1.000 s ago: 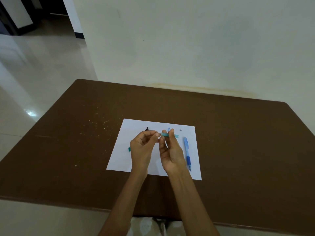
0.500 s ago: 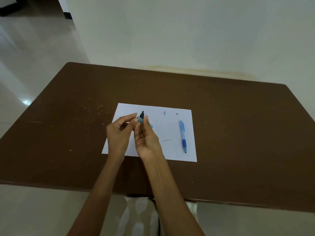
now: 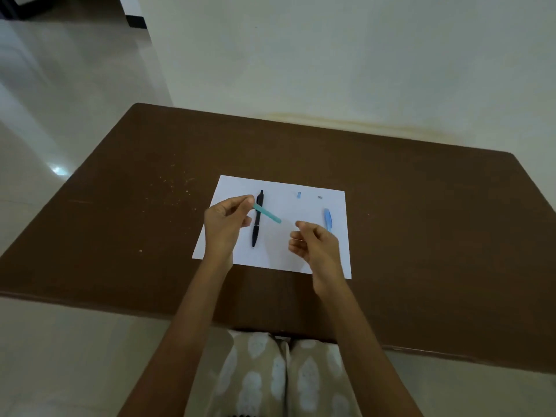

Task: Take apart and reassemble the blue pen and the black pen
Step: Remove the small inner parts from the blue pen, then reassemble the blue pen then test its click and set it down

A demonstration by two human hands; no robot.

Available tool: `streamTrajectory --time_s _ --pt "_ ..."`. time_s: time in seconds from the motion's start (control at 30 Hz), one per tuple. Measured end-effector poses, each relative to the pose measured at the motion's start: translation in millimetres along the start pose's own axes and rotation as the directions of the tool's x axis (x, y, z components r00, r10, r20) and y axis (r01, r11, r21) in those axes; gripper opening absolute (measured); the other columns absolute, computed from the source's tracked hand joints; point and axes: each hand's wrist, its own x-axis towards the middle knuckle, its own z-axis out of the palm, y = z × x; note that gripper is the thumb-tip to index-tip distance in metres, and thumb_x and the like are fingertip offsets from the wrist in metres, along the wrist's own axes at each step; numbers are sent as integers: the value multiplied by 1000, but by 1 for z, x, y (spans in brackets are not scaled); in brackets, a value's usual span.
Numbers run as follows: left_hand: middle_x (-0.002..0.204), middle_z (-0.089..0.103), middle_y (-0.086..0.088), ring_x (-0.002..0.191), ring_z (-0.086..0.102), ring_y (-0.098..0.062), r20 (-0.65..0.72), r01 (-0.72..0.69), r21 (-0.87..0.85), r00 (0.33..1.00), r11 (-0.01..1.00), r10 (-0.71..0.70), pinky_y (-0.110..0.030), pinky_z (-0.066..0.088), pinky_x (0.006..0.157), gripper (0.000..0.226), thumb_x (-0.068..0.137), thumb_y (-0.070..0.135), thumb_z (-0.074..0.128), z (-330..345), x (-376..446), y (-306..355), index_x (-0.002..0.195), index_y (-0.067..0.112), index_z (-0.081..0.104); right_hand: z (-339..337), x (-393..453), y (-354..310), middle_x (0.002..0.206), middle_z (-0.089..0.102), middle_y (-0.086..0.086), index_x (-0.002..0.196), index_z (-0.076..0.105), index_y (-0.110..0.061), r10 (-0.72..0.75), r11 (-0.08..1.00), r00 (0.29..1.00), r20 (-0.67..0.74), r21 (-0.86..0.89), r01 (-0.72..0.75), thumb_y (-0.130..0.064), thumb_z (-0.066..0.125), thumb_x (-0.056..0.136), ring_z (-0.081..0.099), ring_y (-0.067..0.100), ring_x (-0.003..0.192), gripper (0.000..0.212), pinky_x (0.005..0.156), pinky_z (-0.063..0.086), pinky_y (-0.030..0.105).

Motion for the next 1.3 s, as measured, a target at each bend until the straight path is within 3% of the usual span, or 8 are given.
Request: streamTrajectory --time_s 0.13,0.27,0.43,0.57,0.77,0.9,0.97,1.3 --pt "93 68 -2 64 59 -13 18 67 95 997 993 -69 -19 55 67 27 85 21 64 -23 14 -1 108 7 68 22 6 9 91 68 3 108 66 -7 -217 889 971 104 -390 241 -25 52 94 62 11 72 27 67 52 12" --pt "111 65 -11 78 65 -17 21 71 178 997 981 -76 -16 54 64 25 88 15 60 -44 25 -3 111 5 66 64 21 12 117 65 9 115 65 -9 -347 540 883 316 -702 463 -25 51 95 61 19 101 29 90 41 16" --pt "116 63 -10 70 68 -17 -19 115 196 993 974 -114 -18 55 61 28 91 12 56 -61 33 -8 117 7 61 93 37 16 122 63 8 122 61 -13 -342 126 758 556 -772 623 -27 48 96 59 22 107 33 96 43 25" --pt "119 63 -8 75 69 -16 21 114 174 993 978 -119 -19 56 66 30 90 10 57 -63 34 -14 120 10 60 102 46 18 107 68 9 110 67 -11 -351 20 737 577 -782 622 -32 50 95 60 20 95 32 87 44 24" --pt "113 61 -4 81 67 -15 87 142 70 985 987 -148 -16 56 67 34 88 2 56 -61 29 -12 121 12 60 107 47 9 101 69 10 103 68 -8 -251 174 816 520 -805 567 -30 55 92 62 20 89 27 83 45 22" --pt "104 61 -2 79 65 -11 91 76 70 992 995 -83 -8 52 59 34 87 4 59 -57 21 -12 120 14 59 95 39 -7 98 71 6 100 69 -8 -307 713 898 314 -550 436 -26 64 87 64 12 81 23 75 49 13" --pt "102 61 0 79 65 -11 107 42 76 993 996 -50 -8 52 60 34 86 4 60 -52 17 -12 119 14 60 88 32 -14 97 72 8 103 69 -6 -239 866 926 291 -367 339 -24 64 86 67 13 80 25 79 55 22" --pt "99 63 -3 74 66 -11 132 -36 81 991 996 26 -10 53 62 34 84 4 64 -27 9 -11 116 13 61 72 35 -17 84 71 6 99 71 -7 -228 886 931 284 -337 319 -21 66 85 67 11 68 20 72 57 19"
